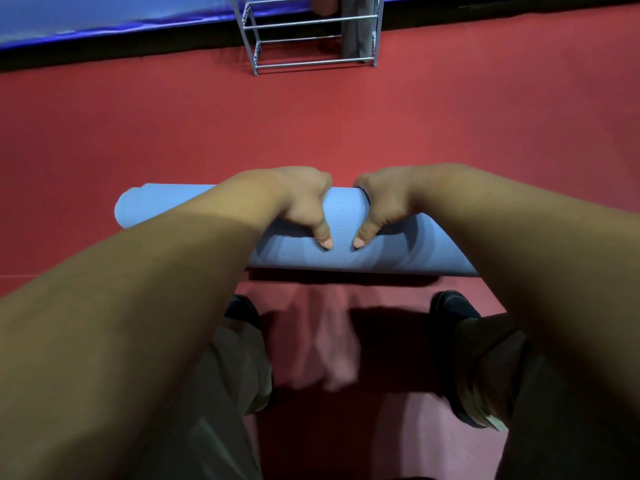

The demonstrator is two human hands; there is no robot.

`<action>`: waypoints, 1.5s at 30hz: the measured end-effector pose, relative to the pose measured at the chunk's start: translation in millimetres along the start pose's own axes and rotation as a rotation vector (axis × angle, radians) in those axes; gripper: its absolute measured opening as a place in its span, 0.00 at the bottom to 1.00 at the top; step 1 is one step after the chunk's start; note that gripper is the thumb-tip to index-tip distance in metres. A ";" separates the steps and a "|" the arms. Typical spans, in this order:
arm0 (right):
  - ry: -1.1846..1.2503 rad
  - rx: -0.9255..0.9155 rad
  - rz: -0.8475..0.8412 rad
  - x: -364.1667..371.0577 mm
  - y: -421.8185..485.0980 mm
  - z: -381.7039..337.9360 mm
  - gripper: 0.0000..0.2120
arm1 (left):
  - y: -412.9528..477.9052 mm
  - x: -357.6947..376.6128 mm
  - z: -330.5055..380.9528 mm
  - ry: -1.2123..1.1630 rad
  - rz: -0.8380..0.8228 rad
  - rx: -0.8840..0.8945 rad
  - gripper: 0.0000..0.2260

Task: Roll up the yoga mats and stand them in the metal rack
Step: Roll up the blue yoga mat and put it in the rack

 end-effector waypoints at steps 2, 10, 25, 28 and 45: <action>-0.009 -0.006 -0.002 -1.5 -1.6 0.6 0.43 | 1.7 0.9 0.4 0.001 -0.005 0.003 0.36; 0.091 0.015 -0.028 -1.3 -3.0 9.2 0.35 | 8.2 1.9 10.5 0.195 -0.029 0.034 0.46; 0.053 -0.004 -0.034 3.2 2.1 5.1 0.54 | 1.1 0.4 4.2 0.065 -0.014 0.000 0.37; 0.006 0.000 -0.005 2.7 2.1 3.4 0.59 | 2.3 -2.6 1.2 0.032 -0.006 -0.005 0.36; 0.072 0.015 0.029 -1.0 -0.3 4.6 0.37 | 8.8 0.5 0.7 0.152 0.006 0.019 0.41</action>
Point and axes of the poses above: each hand's wrist, its own y-axis towards the middle knuckle, its own x-axis out of the palm, z = x × y, the point moved 4 cm from there along y, towards the middle knuckle, and after that the axes turned 14 degrees about x, right-handed, at the moved point
